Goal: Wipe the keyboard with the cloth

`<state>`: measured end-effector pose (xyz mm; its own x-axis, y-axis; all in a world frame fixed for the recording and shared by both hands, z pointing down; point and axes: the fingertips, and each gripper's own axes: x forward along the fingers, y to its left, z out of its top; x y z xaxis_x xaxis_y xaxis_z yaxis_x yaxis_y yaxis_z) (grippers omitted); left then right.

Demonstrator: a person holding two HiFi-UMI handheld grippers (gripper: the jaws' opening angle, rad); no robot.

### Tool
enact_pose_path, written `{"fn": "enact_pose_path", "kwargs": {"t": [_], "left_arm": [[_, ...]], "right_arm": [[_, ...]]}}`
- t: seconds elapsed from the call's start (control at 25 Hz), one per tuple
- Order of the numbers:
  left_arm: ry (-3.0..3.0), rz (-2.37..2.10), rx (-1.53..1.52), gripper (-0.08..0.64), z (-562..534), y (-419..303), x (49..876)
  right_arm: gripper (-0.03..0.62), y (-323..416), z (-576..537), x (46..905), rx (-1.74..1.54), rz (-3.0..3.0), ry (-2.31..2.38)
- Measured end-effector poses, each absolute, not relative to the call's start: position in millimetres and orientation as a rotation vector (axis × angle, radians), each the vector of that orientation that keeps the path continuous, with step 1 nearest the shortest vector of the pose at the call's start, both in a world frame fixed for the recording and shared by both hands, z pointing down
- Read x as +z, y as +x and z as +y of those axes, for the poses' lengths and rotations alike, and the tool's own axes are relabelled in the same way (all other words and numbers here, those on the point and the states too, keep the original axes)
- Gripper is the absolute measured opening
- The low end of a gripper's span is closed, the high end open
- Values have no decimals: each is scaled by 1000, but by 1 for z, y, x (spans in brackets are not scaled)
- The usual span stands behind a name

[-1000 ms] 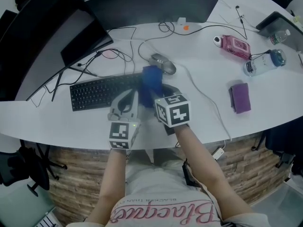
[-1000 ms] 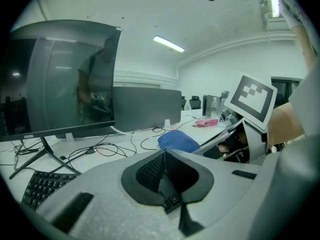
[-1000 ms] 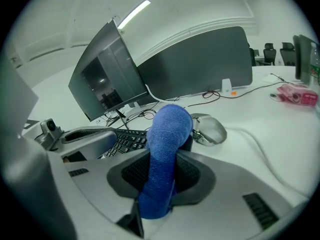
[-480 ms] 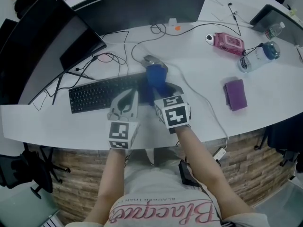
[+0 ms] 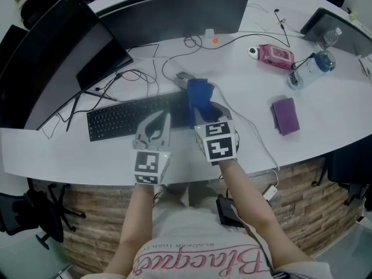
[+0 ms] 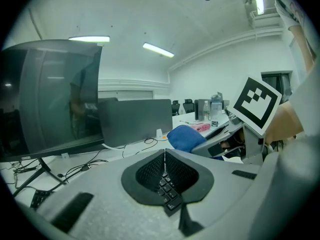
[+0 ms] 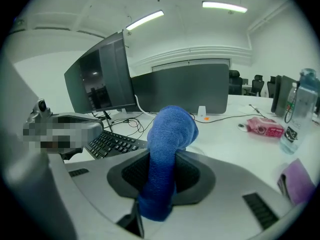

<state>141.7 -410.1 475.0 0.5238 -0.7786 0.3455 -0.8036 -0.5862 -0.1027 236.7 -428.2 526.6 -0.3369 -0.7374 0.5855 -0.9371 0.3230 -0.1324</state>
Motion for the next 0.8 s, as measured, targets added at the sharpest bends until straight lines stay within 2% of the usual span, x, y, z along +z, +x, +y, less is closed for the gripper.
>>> {"fn": "enact_pose_path", "kwargs": {"t": [0.28, 0.8], "left_arm": [[2711, -1425, 485, 6, -391, 116, 452], [2760, -1523, 360, 6, -332, 34, 402]], "right_arm": [[104, 220, -403, 476, 508, -2244, 1593], [104, 121, -321, 402, 328, -2425, 1584]]}}
